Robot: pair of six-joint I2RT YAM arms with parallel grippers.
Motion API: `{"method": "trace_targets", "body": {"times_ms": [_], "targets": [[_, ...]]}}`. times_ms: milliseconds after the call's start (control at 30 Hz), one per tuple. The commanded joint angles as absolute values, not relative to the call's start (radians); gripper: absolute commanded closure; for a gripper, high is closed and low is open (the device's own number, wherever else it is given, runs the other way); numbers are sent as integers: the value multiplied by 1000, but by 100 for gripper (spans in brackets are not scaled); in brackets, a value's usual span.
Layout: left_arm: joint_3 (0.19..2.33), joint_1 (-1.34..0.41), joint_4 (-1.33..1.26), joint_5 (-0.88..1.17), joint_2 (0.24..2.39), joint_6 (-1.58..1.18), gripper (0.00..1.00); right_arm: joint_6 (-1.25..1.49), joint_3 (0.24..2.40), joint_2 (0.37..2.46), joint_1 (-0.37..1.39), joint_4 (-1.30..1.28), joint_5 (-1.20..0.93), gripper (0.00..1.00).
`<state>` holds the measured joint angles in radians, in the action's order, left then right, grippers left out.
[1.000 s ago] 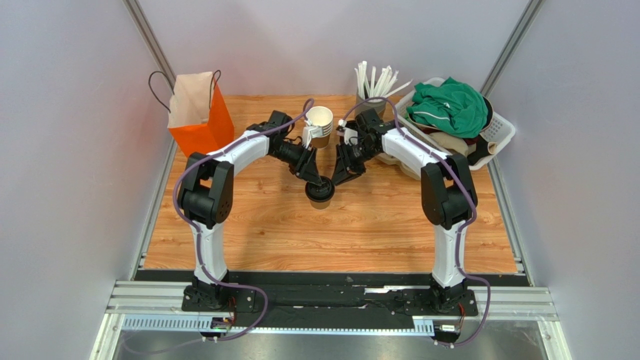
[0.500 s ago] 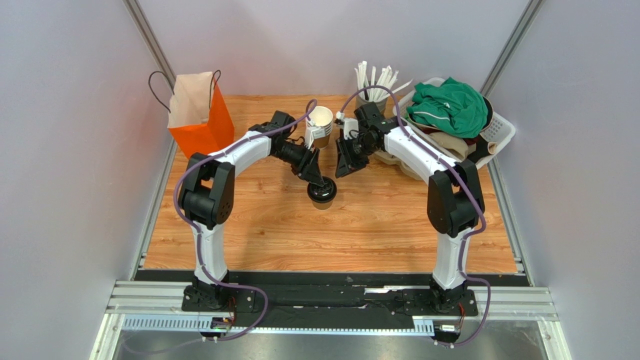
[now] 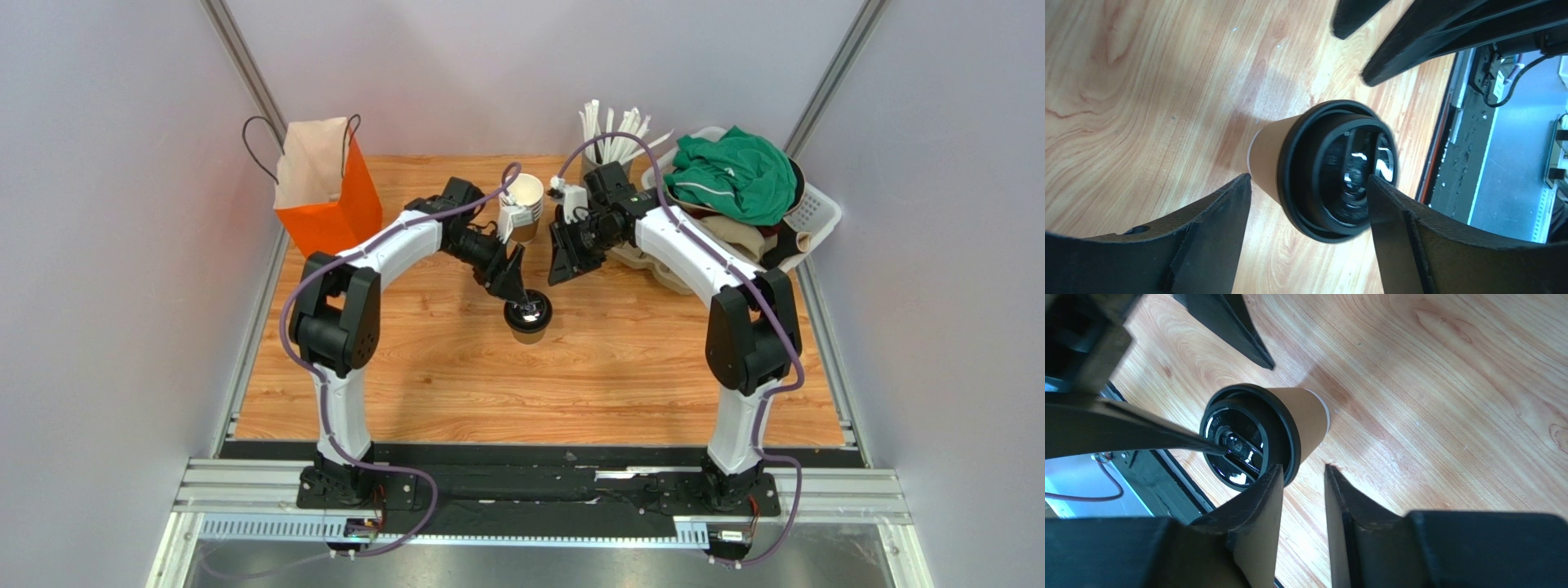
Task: Pack the takeout coffee
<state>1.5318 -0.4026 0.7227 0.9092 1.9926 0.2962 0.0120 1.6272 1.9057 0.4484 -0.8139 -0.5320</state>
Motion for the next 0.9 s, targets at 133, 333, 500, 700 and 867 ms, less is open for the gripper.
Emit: {"method": "trace_targets", "body": {"times_ms": [133, 333, 500, 700, 867], "targets": [[1624, -391, 784, 916, 1839, 351, 14, -58, 1595, 1821, 449, -782, -560, 57], [1634, -380, 799, 901, 1766, 365, 7, -97, 1578, 1783, 446, -782, -551, 49], [1511, -380, 766, 851, 1695, 370, 4, -104, 1554, 1749, 448, -755, -535, 47], [1362, -356, 712, 810, 1681, 364, 3, -63, 1525, 1744, 463, -693, -534, 46], [1324, -310, 677, 867, 1729, 333, 2, -58, 1528, 1762, 528, -680, -457, 45]]}}
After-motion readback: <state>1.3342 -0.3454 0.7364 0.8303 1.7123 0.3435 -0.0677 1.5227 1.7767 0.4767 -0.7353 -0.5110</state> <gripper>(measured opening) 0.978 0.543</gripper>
